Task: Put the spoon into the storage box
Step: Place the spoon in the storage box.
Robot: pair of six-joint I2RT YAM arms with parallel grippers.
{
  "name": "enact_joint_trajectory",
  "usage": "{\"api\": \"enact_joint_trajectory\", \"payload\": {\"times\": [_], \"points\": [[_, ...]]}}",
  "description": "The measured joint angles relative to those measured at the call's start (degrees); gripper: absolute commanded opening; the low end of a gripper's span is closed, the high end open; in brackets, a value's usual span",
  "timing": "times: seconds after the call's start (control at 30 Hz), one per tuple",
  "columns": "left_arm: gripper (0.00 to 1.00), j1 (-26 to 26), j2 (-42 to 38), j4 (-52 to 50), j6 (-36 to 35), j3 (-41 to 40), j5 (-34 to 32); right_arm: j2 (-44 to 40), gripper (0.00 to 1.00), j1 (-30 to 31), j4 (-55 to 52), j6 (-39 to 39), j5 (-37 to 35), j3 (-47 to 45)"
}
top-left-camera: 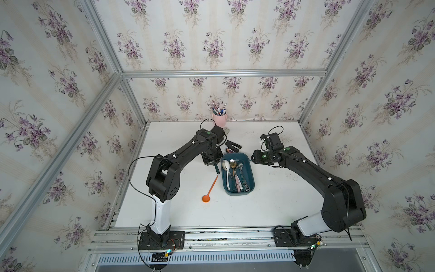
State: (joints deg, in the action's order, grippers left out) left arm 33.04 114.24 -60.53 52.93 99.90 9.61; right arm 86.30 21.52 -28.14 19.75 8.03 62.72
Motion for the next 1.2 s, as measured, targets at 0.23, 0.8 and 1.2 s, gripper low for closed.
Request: {"api": "enact_joint_trajectory", "payload": {"times": [0.23,0.8,1.2], "points": [[0.10,5.6,-1.0,-1.7,-0.3,1.6,1.7,0.6,0.47,-1.7,-0.2,-1.2,0.9,-0.2],[0.11,10.6,6.3,-1.3,1.6,3.5,7.8,-5.6,0.47,-2.0,0.0,-2.0,2.3,-8.3],[0.21,10.6,7.9,2.3,2.6,1.8,12.4,-6.7,0.47,-2.0,0.0,-2.0,2.2,-9.3]]}}
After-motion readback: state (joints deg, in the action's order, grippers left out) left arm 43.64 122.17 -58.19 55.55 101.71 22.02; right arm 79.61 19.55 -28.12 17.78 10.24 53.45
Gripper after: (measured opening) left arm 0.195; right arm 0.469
